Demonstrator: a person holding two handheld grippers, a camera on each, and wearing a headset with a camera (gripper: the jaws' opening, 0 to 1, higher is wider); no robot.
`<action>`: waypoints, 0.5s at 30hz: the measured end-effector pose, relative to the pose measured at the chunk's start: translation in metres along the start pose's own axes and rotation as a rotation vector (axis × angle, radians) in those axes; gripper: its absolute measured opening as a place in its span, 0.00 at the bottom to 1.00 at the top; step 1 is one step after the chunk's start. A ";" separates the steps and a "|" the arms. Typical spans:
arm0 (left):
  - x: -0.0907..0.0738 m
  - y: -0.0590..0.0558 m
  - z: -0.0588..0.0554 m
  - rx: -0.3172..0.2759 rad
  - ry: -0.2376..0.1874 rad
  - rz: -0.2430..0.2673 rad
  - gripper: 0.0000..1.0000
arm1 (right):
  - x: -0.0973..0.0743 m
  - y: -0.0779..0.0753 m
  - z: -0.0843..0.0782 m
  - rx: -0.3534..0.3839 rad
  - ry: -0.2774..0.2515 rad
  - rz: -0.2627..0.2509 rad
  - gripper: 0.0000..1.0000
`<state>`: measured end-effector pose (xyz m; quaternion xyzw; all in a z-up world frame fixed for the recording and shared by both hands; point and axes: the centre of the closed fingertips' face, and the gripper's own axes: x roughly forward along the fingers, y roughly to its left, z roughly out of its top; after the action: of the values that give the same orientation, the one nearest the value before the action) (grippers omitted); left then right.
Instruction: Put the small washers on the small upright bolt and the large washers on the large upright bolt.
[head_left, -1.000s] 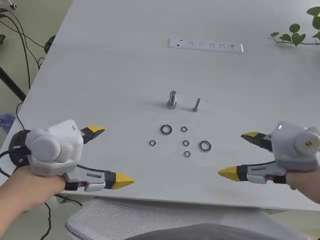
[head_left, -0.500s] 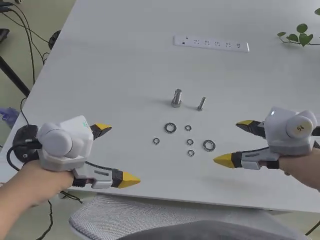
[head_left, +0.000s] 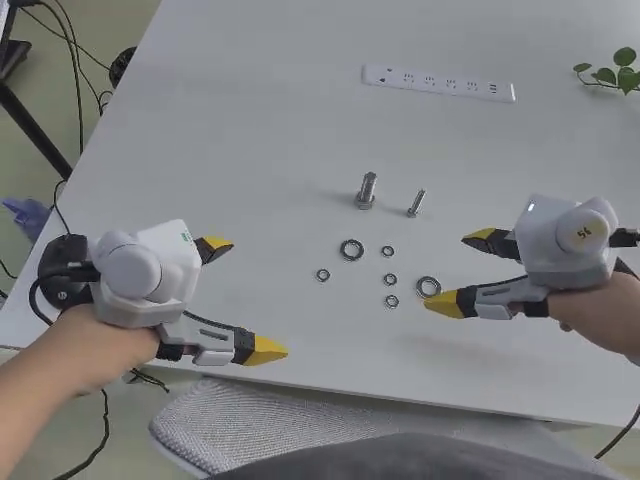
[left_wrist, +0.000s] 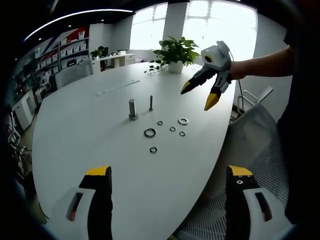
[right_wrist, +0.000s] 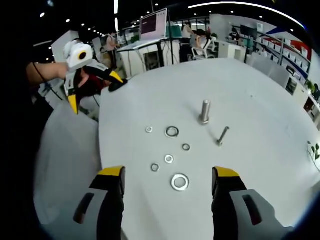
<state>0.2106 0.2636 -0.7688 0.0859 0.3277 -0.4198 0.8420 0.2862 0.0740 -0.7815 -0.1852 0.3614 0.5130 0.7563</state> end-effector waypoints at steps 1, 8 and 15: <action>0.000 0.000 0.000 0.002 0.000 0.000 0.95 | 0.002 -0.001 0.002 -0.005 0.004 0.002 0.71; 0.000 0.002 -0.001 -0.001 0.004 -0.004 0.94 | 0.016 -0.001 0.013 -0.061 0.041 0.026 0.69; 0.002 0.002 -0.001 0.000 0.007 -0.008 0.94 | 0.029 -0.001 0.024 -0.103 0.069 0.053 0.68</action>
<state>0.2122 0.2642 -0.7708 0.0863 0.3310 -0.4229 0.8391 0.3014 0.1076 -0.7867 -0.2317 0.3652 0.5440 0.7190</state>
